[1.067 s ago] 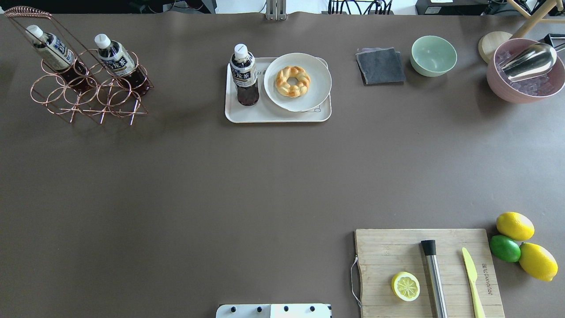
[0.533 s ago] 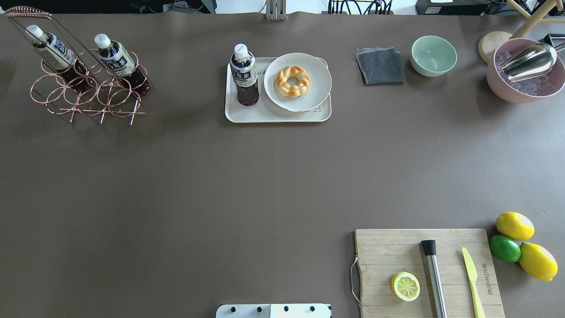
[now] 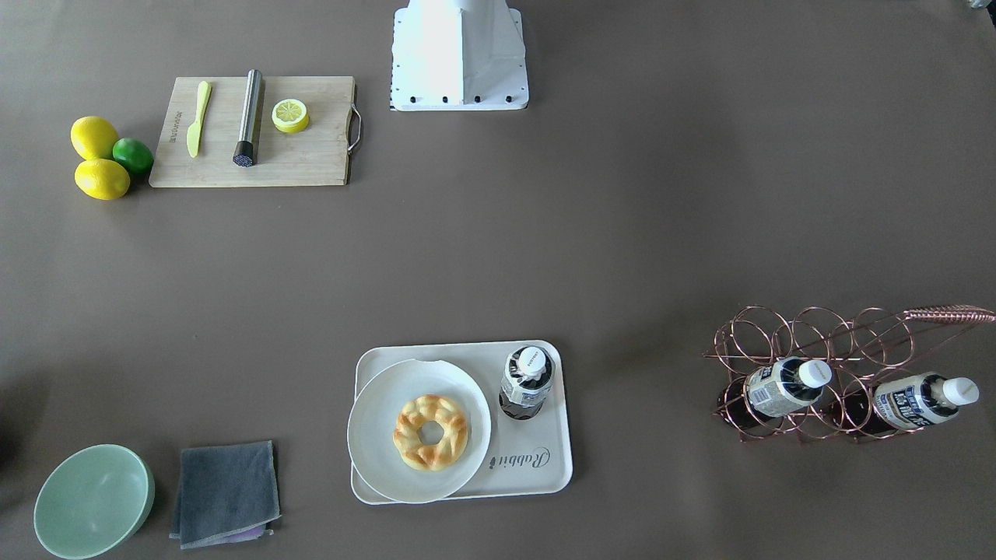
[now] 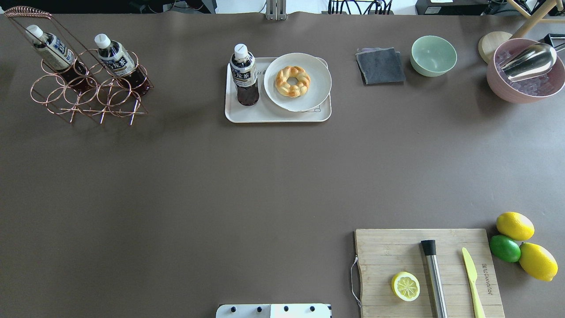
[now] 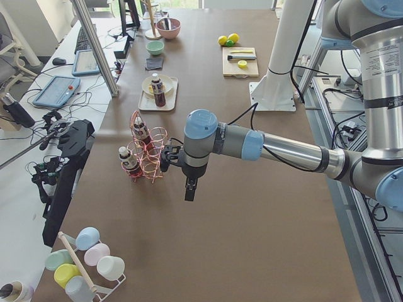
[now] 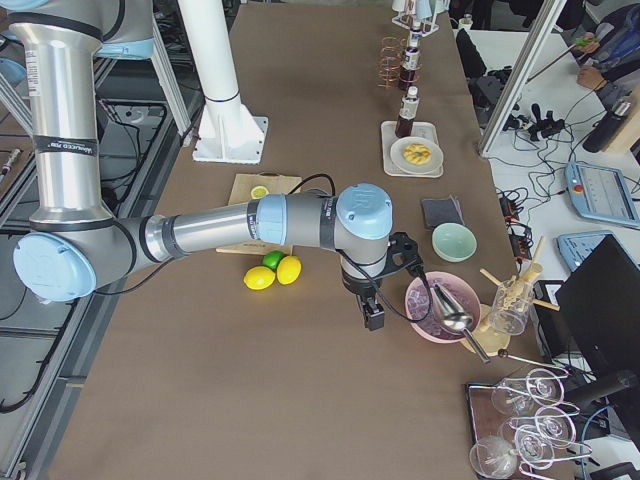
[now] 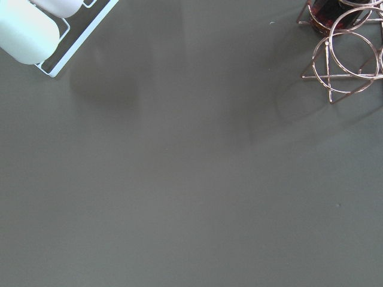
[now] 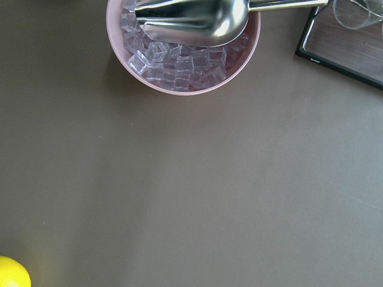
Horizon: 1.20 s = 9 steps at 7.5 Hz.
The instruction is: Place tea on tray
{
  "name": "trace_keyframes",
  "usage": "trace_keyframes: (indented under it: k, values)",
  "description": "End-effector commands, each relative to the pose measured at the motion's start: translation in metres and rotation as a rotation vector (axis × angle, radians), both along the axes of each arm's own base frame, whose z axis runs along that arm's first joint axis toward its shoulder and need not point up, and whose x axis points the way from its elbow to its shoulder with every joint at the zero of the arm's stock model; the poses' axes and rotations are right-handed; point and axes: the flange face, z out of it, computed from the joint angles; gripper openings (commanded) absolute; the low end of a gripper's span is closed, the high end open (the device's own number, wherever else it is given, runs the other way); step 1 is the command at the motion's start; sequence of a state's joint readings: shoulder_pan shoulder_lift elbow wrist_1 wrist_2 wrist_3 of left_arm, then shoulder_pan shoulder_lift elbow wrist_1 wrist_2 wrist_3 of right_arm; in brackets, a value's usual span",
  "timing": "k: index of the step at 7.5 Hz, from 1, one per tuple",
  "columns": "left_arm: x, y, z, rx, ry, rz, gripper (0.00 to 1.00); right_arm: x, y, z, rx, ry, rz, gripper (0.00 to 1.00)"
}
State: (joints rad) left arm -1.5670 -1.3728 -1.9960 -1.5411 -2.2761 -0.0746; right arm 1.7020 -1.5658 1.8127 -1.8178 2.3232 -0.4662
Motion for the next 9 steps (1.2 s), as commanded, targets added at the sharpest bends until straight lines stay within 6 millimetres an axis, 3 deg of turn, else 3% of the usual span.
trace_keyframes:
  k: [1, 4, 9]
  values:
    - [-0.011, 0.005, -0.002, 0.014, -0.004, -0.013, 0.97, -0.003, -0.008, -0.008, -0.025, -0.003, 0.036, 1.0]
    - [-0.012, 0.005, -0.011, 0.036, -0.007, -0.012, 0.97, -0.022, -0.009, 0.005, -0.059, 0.045, 0.001, 1.0]
    - [-0.012, 0.005, -0.01, 0.038, -0.007, -0.009, 0.97, -0.024, -0.003, 0.016, -0.07, 0.095, -0.018, 1.0]
